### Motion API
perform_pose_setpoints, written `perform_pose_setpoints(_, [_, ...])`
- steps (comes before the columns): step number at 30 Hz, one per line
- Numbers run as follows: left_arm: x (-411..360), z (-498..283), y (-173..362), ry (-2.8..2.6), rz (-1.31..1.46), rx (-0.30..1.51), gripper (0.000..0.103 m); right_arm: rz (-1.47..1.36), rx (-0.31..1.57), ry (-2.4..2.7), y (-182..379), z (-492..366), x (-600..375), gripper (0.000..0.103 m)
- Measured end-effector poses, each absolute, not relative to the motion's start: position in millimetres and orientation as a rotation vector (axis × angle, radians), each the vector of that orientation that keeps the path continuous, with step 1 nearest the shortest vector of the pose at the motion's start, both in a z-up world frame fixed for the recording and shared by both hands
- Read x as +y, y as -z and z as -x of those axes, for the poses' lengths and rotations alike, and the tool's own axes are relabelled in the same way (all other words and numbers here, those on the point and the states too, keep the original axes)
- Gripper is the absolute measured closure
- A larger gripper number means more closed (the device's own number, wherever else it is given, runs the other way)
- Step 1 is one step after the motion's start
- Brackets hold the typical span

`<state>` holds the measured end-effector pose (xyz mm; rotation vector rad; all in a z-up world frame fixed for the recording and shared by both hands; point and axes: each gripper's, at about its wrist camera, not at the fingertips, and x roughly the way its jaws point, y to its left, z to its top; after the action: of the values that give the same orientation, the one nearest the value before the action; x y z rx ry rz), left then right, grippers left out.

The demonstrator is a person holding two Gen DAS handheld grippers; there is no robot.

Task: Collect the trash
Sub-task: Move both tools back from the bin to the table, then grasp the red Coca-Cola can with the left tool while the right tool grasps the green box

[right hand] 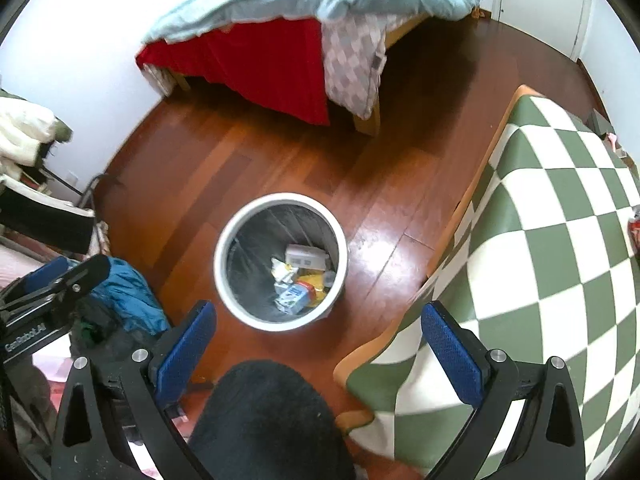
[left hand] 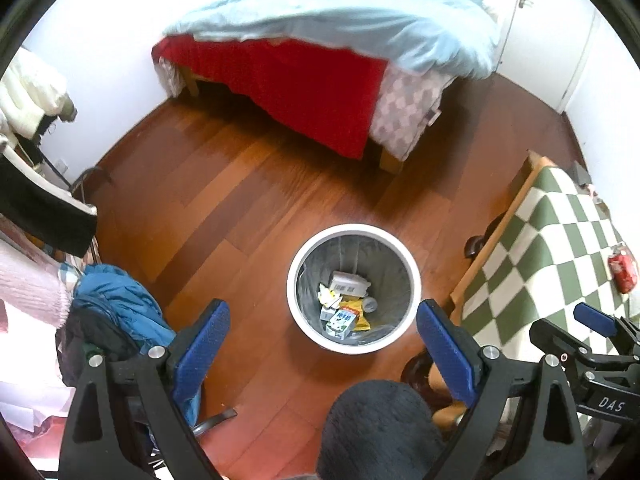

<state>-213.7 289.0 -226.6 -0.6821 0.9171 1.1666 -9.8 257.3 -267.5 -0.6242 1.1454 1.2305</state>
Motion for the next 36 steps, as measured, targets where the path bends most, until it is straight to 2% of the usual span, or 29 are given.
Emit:
perform_pose_setpoints(9, [237.0, 186.7, 167.4, -1.194, 0.574, 0.859, 0.008, 0.431, 1.115, -1.323, 190.1, -3.0, 187.7, 0.0])
perform_pose_setpoints(16, [216.0, 108.1, 150.8, -1.088, 0.499, 0.823, 0.008, 0.246, 1.13, -1.284, 152.9, -60.3, 128.5, 0.0])
perform_pose_setpoints(21, [207.7, 7.9, 178.0, -0.96, 0.468, 0.879, 0.008, 0.204, 1.122, -1.15, 144.9, -129.8, 86.8, 0.0])
perform_pose_setpoints(24, [196.2, -65.9, 205.6, -0.874, 0.444, 0.948, 0.0, 0.2, 1.12, -1.019, 149.6, -189.7, 55.7, 0.0])
perform_pose_setpoints(31, [168.2, -212.9, 274.1, -0.696, 0.487, 1.126, 0.0, 0.201, 1.151, -0.688, 185.2, -360.0, -11.0, 0.0])
perform_pose_setpoints(36, [164.7, -270.7, 301.3, -0.663, 0.543, 1.209, 0.0, 0.208, 1.201, -0.549, 223.5, -465.1, -26.6, 0.0])
